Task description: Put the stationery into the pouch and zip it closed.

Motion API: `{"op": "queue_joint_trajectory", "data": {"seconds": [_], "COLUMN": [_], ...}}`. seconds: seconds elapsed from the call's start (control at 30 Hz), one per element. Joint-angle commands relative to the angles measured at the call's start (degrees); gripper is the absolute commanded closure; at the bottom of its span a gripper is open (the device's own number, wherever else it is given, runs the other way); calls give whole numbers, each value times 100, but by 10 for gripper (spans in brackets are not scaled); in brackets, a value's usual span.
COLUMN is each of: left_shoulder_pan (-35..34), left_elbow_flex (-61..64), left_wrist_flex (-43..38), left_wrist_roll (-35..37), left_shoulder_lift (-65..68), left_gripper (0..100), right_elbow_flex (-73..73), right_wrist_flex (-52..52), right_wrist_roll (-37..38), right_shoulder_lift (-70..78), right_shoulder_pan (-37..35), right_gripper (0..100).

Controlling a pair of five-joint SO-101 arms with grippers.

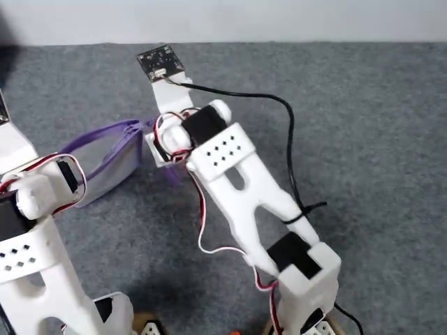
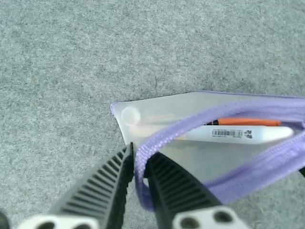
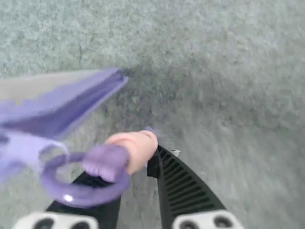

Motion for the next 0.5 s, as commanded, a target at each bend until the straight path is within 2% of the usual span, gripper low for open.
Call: {"op": "queue_joint_trajectory", "data": {"seconds": [0.0,0.2,0.47], "left_shoulder_pan": [44,44,44], "left_elbow_flex": [-13,-13,-13], "left_wrist_flex": [62,62,53], "left_wrist_roll": [53,53,53], "left_shoulder_lift": [-53,-53,-53], "left_gripper": [986,986,986], "right_elbow_flex": [-26,-26,-26], "right_wrist_flex": [295,1042,1349], "right_wrist_roll": [105,642,756], "right_shoulder_lift": [-673,-1218,-1710], "right_shoulder_pan": [57,48,40], "right_gripper": [991,991,991]}}
